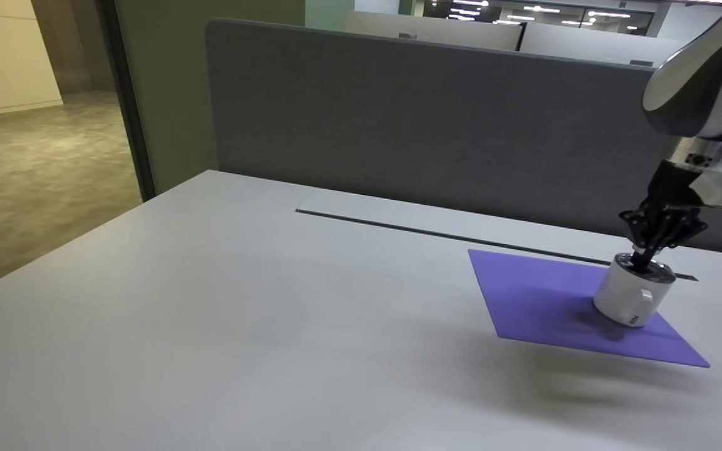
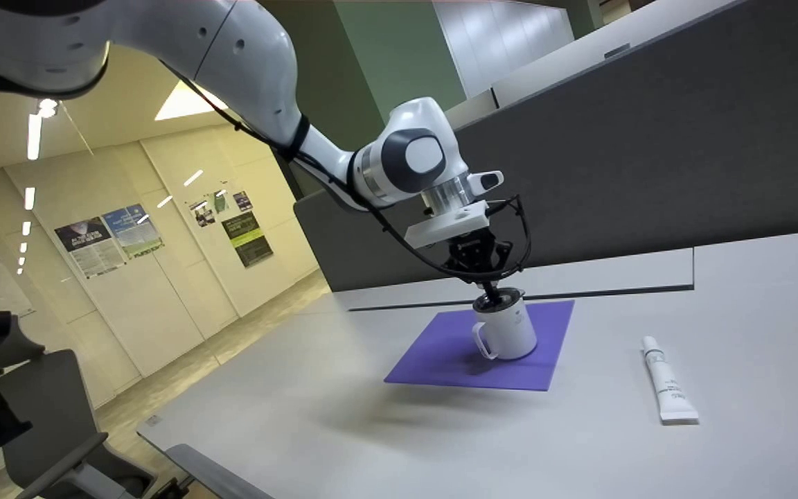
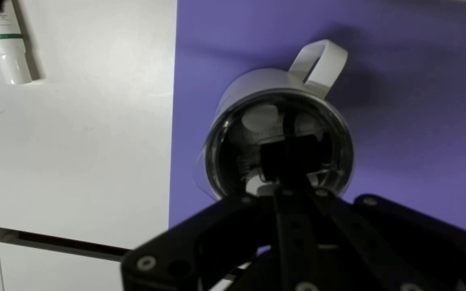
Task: Open the lid on the cup
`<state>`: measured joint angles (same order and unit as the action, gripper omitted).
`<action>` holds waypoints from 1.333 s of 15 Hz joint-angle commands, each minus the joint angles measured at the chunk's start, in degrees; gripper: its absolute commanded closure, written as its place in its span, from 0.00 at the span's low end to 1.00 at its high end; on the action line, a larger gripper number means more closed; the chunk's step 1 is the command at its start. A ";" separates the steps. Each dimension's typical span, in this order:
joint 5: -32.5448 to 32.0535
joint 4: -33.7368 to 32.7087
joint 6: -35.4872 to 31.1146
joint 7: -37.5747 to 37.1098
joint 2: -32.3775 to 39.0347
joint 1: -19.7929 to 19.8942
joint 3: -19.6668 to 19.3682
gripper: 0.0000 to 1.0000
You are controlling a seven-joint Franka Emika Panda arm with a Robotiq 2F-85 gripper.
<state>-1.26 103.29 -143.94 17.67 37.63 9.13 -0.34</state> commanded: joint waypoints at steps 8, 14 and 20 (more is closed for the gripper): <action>3.56 -0.29 2.94 3.26 0.38 2.84 2.81 1.00; 3.11 1.73 -2.78 2.23 -2.69 2.64 2.01 1.00; 7.25 1.10 2.40 7.45 -9.57 5.91 5.31 1.00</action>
<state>3.80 103.40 -145.71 22.51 32.63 13.25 3.27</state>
